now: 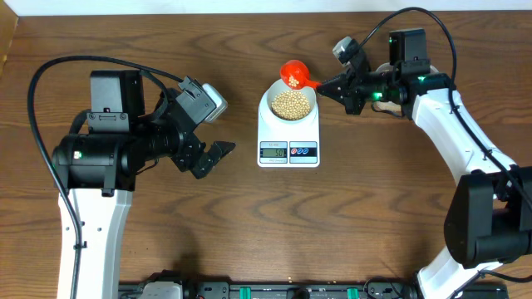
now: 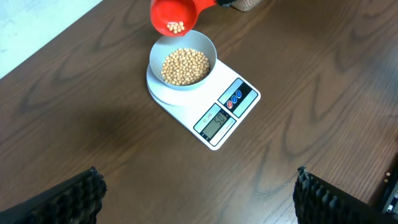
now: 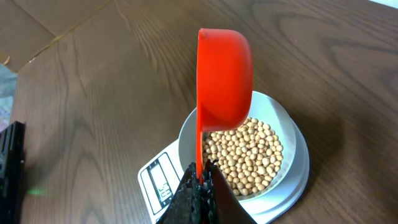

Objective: Scoop item into bowl and weigh 50g on scale
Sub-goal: 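Keep tipping small amounts of soybeans from the scoop into the bowl, then carry the scoop right back over the soybean tub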

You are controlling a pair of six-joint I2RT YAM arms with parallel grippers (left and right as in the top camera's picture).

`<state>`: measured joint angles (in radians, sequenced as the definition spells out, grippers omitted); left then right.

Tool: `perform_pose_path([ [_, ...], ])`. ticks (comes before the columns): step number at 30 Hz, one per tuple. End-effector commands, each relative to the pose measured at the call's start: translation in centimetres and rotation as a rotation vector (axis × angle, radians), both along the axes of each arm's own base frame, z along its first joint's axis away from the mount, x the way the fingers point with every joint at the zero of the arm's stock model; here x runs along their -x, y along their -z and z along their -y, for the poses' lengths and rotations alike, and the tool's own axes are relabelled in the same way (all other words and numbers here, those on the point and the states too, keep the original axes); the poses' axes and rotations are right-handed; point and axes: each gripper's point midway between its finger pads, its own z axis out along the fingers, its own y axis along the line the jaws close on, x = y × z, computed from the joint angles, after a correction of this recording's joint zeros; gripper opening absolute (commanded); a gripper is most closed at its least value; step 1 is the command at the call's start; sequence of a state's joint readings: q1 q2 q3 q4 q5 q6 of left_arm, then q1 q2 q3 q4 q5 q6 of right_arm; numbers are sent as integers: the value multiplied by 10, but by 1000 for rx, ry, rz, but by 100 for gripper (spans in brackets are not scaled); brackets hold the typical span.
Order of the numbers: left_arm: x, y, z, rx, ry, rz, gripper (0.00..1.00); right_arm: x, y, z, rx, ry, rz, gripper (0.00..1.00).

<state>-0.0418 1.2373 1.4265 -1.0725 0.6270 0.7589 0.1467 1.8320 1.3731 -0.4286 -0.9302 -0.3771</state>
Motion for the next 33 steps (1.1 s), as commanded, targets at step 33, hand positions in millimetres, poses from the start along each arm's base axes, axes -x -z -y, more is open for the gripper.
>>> perform_pose_path([
  [33,-1,-8,1,15,4,17,98,-18,4,241,122,606,-120,1],
])
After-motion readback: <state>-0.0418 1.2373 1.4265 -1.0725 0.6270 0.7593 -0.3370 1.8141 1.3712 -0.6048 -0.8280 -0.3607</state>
